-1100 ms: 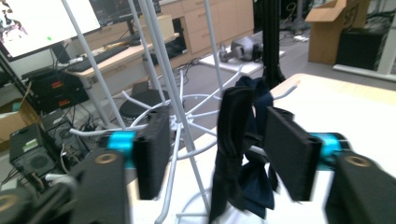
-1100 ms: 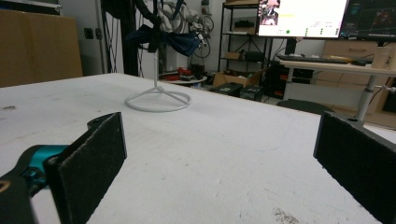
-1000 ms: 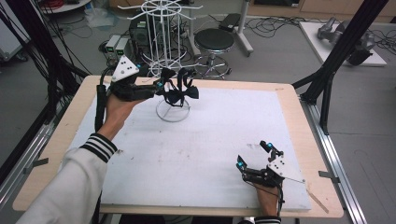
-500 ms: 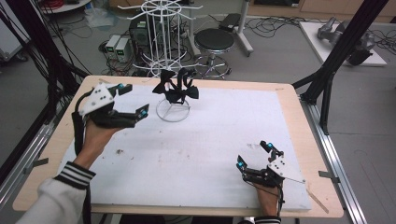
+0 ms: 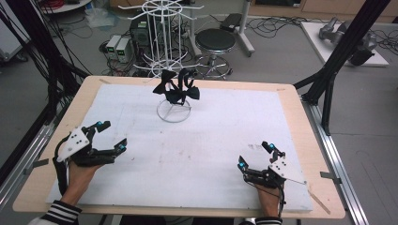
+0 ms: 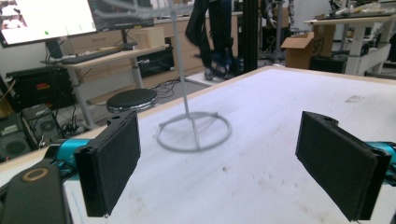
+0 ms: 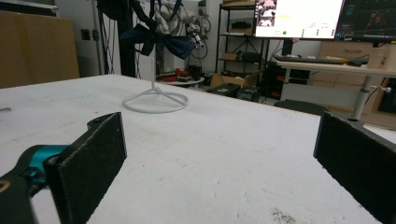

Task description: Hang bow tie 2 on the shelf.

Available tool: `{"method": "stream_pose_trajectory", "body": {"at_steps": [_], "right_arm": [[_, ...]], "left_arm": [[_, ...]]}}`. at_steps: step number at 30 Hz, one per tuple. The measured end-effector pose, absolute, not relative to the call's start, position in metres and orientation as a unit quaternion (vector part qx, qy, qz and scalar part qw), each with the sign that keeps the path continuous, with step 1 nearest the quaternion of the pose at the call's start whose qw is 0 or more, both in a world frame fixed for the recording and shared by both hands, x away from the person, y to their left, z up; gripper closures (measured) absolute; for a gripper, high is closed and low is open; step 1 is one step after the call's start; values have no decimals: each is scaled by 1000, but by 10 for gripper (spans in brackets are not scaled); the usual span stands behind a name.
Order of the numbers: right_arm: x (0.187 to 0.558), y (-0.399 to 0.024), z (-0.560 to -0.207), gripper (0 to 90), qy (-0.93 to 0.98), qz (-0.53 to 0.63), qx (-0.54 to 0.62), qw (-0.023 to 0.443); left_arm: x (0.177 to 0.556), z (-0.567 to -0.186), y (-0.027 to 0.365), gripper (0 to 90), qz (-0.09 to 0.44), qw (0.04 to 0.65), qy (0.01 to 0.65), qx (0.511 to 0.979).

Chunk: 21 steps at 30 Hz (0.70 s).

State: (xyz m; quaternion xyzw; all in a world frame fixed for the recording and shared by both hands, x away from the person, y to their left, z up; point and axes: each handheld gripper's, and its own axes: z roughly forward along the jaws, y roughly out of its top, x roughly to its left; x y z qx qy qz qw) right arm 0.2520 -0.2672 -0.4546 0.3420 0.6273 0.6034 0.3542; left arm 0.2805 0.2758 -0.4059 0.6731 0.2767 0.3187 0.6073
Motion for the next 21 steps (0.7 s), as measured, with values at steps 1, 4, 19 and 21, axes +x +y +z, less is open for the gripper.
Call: {"method": "stream_pose_trajectory", "body": {"at_steps": [1,4,19,21], "right_arm": [[252,-267,-455,17,627,603,342,355],[252,-267,-455,17,627,603,342,356],[251,-266,-454,17,629,600,343,356],[251,-265,-455,17,630,599,342,356]], "left_arm": [[278,-413,278,144,322,607,279,670],[274,-428,283,143,330,611,285,661],[271,-455,297,143,330,632,302,632],[271,-455,297,143,331,634,303,630]]}}
